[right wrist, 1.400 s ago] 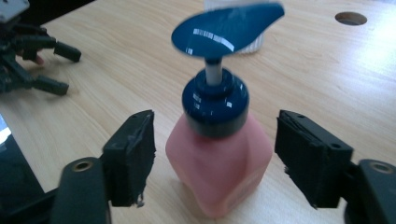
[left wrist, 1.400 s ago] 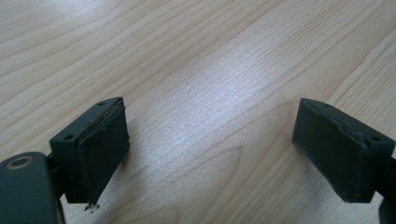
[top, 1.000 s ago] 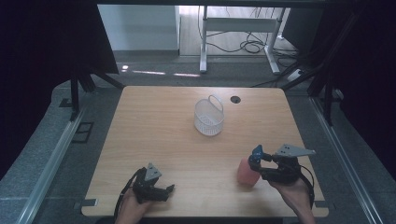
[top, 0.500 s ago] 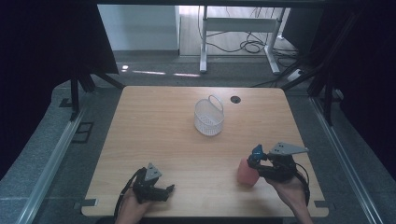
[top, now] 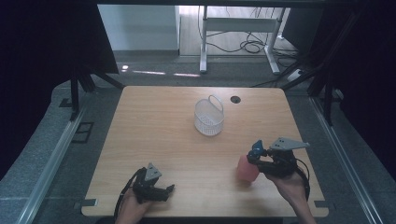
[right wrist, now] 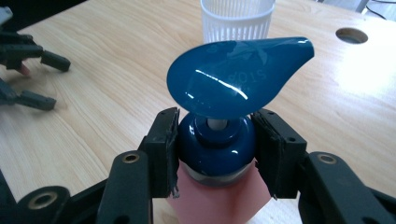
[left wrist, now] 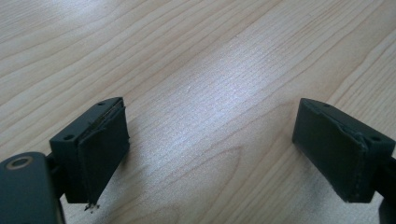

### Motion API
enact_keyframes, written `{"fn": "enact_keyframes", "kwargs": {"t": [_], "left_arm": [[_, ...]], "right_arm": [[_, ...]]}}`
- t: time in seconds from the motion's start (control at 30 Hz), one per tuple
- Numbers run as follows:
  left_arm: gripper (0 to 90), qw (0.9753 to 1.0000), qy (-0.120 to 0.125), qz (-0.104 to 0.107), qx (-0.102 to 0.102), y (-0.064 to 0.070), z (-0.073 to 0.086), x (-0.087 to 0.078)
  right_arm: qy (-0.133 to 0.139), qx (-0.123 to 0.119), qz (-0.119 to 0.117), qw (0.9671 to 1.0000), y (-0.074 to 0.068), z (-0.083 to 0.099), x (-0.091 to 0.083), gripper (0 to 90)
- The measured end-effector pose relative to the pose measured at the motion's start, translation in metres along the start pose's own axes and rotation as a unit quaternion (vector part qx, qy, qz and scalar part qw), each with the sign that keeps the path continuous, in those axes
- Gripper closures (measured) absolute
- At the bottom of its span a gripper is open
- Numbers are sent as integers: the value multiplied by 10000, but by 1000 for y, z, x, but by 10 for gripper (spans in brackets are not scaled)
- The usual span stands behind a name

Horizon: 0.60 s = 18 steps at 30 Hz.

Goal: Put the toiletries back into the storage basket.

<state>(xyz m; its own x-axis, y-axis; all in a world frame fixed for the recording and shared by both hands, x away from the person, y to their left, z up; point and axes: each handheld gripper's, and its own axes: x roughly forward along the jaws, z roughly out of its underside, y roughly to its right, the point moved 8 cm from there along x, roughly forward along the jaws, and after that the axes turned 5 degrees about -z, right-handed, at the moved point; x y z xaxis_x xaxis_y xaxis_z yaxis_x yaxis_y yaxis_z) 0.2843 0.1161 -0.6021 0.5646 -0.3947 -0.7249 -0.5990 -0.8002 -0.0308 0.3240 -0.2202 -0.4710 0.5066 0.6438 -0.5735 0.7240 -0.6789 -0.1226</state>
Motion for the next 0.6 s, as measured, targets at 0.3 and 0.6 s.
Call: {"fn": "enact_keyframes", "kwargs": {"t": [0.3,0.6], "left_arm": [[104,10000,-6,1,2,0,0,0],[104,10000,1,2,8,0,0,0]], "right_arm": [[60,-50,-64,9999,0,-21,1,528],[122,-133,-77,9998,3,-43,5,528]]}}
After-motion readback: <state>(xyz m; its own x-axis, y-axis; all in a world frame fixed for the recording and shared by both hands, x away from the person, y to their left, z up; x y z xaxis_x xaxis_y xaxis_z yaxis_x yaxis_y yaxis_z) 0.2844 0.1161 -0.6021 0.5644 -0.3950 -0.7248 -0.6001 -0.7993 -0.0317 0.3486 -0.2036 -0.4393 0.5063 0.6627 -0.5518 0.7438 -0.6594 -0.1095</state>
